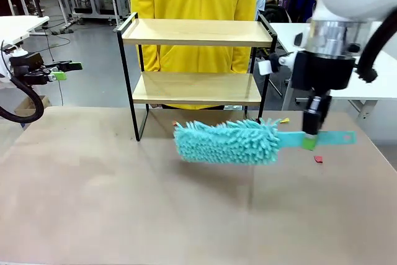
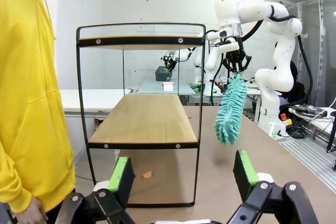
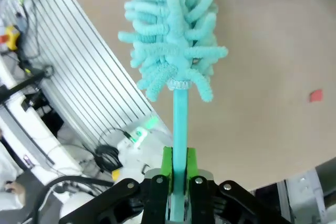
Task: Clean the shelf.
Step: Clean the specific section of the Shelf indicated by the human with the Duster.
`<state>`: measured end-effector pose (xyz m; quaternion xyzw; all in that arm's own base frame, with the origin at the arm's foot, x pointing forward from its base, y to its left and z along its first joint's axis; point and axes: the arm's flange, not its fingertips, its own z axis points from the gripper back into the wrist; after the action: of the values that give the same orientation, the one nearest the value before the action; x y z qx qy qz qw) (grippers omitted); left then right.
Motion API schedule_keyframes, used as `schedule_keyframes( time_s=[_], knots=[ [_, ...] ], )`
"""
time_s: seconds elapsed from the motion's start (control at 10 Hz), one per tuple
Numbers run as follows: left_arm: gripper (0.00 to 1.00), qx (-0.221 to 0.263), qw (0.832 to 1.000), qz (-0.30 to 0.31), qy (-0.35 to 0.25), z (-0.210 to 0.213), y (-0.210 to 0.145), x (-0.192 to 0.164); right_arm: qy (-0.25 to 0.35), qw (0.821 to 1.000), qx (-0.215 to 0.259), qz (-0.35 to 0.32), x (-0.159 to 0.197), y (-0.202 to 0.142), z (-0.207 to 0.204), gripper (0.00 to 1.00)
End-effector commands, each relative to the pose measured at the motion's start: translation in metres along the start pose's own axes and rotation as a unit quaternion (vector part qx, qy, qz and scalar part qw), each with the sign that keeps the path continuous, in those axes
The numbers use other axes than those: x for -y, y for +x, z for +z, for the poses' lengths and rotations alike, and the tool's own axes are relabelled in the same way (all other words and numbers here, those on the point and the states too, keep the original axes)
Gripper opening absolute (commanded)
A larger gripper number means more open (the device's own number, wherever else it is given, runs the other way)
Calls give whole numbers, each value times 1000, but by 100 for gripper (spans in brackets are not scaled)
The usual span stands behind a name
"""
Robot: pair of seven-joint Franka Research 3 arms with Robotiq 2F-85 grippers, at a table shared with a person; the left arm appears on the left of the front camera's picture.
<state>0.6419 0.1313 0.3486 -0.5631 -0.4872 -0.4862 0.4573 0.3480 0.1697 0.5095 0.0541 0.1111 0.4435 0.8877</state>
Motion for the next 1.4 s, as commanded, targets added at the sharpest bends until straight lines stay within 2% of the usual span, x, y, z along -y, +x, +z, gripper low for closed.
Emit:
schedule_keyframes(
  time_s=[0.0, 0.2, 0.5, 0.6, 1.3],
  knots=[
    [100, -3, 1000, -7, -3, -1, 0, 3, -6, 1000, -19, 24, 22, -28, -7, 13],
    [100, -3, 1000, -7, -3, -1, 0, 3, -18, 998, -36, 54, 29, -51, -17, 13],
    [100, -3, 1000, -7, -3, -1, 0, 3, -13, 993, -29, 109, 6, -61, -16, 13],
    [100, -3, 1000, -7, -3, -1, 0, 3, -10, 998, -39, 57, 24, -51, -21, 13],
    [100, -3, 1000, -7, -3, -1, 0, 3, -10, 998, -39, 57, 24, -51, -21, 13]
  ],
)
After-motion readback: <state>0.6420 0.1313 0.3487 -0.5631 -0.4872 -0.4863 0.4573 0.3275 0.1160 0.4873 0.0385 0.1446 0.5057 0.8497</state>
